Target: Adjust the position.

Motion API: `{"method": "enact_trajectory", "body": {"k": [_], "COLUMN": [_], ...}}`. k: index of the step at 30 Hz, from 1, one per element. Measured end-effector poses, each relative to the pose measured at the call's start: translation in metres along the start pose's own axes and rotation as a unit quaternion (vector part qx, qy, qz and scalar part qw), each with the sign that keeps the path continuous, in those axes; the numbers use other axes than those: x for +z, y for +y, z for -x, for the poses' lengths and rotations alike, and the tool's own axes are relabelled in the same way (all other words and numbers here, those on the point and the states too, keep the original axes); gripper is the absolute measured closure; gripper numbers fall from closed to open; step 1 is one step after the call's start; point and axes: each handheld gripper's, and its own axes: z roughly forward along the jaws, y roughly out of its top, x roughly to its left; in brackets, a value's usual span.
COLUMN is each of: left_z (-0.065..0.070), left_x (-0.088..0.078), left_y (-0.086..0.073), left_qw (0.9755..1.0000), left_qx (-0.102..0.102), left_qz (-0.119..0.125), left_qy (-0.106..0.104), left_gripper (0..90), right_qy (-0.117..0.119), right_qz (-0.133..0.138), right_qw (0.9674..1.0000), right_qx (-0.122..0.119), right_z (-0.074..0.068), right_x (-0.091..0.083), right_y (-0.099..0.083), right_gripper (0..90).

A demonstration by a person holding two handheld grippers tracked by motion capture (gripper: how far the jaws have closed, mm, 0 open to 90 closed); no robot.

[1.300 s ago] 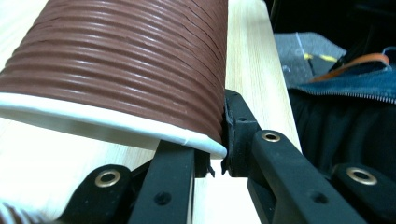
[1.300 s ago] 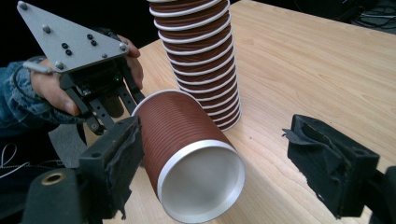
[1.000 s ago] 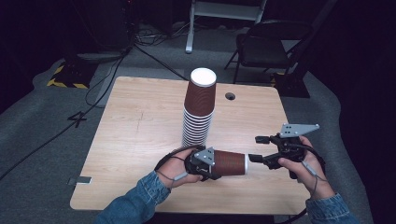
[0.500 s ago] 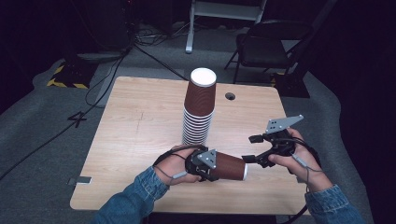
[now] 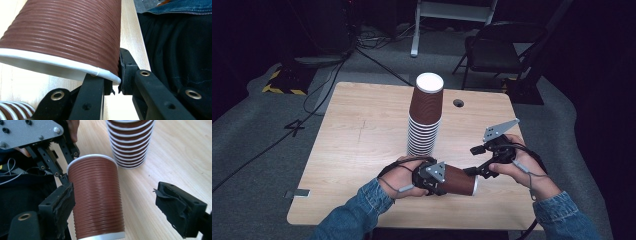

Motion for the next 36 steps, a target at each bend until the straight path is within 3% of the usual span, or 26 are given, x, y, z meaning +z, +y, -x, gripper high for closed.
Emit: {"method": "enact_trajectory", "body": {"k": [7, 22, 36], "left_z": [0.0, 0.0, 0.001], "left_x": [0.003, 0.001, 0.007], "left_y": [0.002, 0.004, 0.006], "left_qw": [0.9999, 0.9993, 0.9983], "left_qx": [0.007, 0.036, 0.052], "left_qz": [-0.006, -0.011, -0.015], "left_qy": [-0.006, -0.01, -0.021], "left_gripper": [82.6, 82.6, 82.6], "right_qy": [0.016, 0.039, 0.08], "right_qz": [-0.045, -0.105, -0.166], "right_qw": [0.9988, 0.9935, 0.9825], "right_qx": [-0.012, -0.018, -0.025], "right_z": [-0.004, -0.004, -0.008], "right_x": [0.013, 0.028, 0.045], "right_y": [0.006, 0.025, 0.029], "right_gripper": [16.4, 16.9, 18.4]}}
